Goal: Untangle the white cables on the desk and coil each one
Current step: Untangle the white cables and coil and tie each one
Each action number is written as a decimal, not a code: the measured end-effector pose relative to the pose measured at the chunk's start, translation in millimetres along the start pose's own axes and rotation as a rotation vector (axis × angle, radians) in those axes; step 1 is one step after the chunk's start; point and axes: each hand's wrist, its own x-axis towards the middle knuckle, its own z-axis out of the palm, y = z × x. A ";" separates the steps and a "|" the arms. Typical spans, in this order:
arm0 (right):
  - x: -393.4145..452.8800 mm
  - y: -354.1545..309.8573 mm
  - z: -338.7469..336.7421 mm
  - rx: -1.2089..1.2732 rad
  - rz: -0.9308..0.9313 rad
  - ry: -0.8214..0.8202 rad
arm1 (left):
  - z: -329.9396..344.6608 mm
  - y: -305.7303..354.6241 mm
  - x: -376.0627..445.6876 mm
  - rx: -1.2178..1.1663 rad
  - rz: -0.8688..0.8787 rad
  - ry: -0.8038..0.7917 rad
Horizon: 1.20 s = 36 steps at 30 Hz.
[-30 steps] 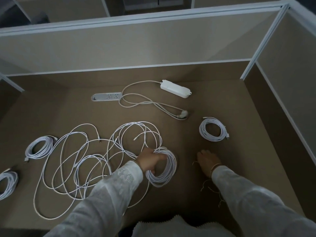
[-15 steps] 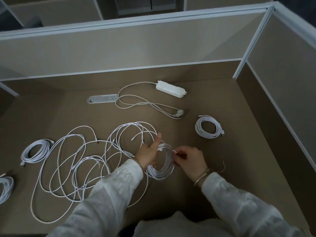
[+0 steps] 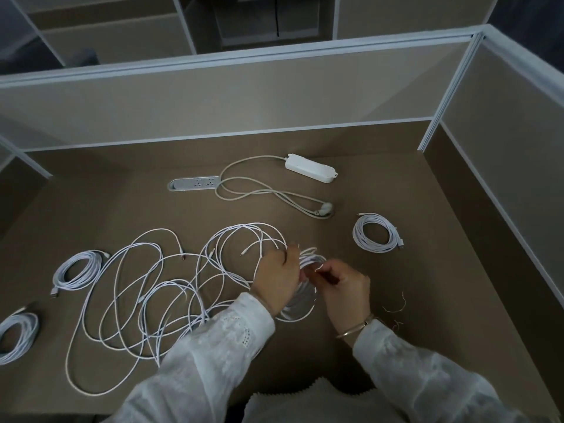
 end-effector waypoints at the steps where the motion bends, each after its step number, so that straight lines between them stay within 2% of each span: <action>1: -0.6 -3.3 -0.9 0.031 -0.011 0.013 | -0.6 0.7 -2.4 -0.027 0.017 0.019; 6: -1.3 -22.7 -7.1 0.223 0.037 0.113 | -7.0 12.7 -17.8 0.056 0.159 0.068; 9: 0.4 -32.6 -12.0 0.217 -0.019 0.118 | -12.8 19.7 -20.2 0.099 0.242 0.084; 12: 3.4 -38.9 -20.1 0.168 -0.120 0.080 | -17.9 24.4 -18.1 0.156 0.297 0.057; 17: 17.7 -42.5 -36.6 0.081 -0.273 -0.089 | -23.2 17.8 -12.2 0.251 0.427 -0.006; 20: 24.9 -46.9 -43.3 0.222 -0.173 -0.229 | -28.3 13.9 -13.0 0.195 0.401 -0.102; 24: 30.5 -54.3 -51.2 0.376 -0.048 -0.360 | -35.3 18.3 -21.0 -0.088 0.262 -0.259; 25: 31.5 -55.8 -52.8 0.416 -0.034 -0.393 | -37.7 18.9 -22.8 -0.084 0.294 -0.301; 29: 34.2 -59.4 -57.7 0.518 0.052 -0.488 | -46.2 22.3 -27.6 0.256 0.526 -0.357; 32: 32.9 -63.7 -62.1 0.564 0.113 -0.555 | -47.7 23.3 -27.9 0.291 0.539 -0.404; 36: 37.1 -68.5 -72.2 0.588 0.186 -0.680 | -53.2 25.9 -33.0 0.191 0.476 -0.537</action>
